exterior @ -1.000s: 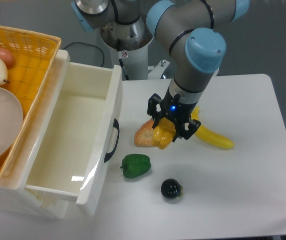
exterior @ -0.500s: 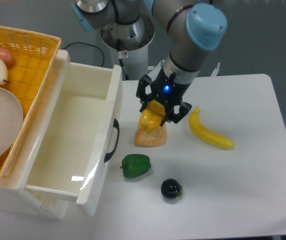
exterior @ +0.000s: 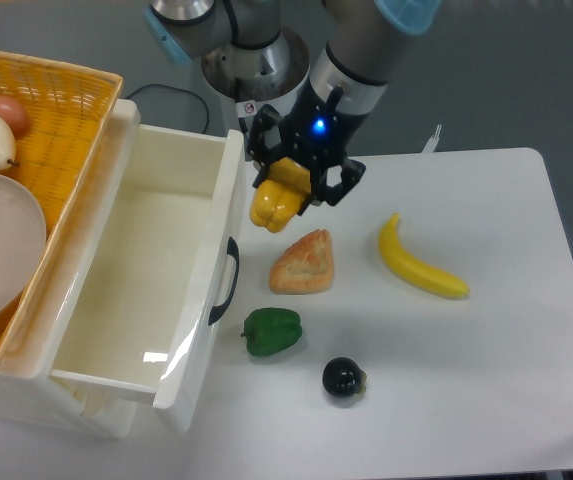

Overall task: Place the yellow pepper in the upper white drawer
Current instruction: 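Lift the yellow pepper up and carry it toward the open white drawer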

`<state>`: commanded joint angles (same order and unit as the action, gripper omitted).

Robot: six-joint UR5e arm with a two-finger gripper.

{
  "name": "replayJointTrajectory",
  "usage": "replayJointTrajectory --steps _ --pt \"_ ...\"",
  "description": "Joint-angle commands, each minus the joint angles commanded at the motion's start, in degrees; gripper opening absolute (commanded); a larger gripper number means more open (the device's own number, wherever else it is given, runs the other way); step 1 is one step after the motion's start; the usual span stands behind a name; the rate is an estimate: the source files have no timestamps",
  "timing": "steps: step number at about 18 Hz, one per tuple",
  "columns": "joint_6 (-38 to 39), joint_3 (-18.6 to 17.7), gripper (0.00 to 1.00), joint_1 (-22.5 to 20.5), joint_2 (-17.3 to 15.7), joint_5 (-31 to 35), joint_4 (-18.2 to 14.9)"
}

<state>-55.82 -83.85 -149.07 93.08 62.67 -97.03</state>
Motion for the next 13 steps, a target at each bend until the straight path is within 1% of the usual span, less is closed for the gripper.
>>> replayJointTrajectory --steps 2,5,8,12,13 --pt "3.0 0.0 0.34 0.5 -0.4 -0.3 -0.3" --pt "4.4 0.0 0.34 1.8 -0.6 -0.9 -0.3" --pt "9.8 0.1 0.34 1.7 -1.3 -5.4 0.2" --pt "11.8 0.1 0.34 2.5 -1.6 -5.9 0.4" --pt "12.1 0.0 0.34 2.8 -1.4 -6.0 0.9"
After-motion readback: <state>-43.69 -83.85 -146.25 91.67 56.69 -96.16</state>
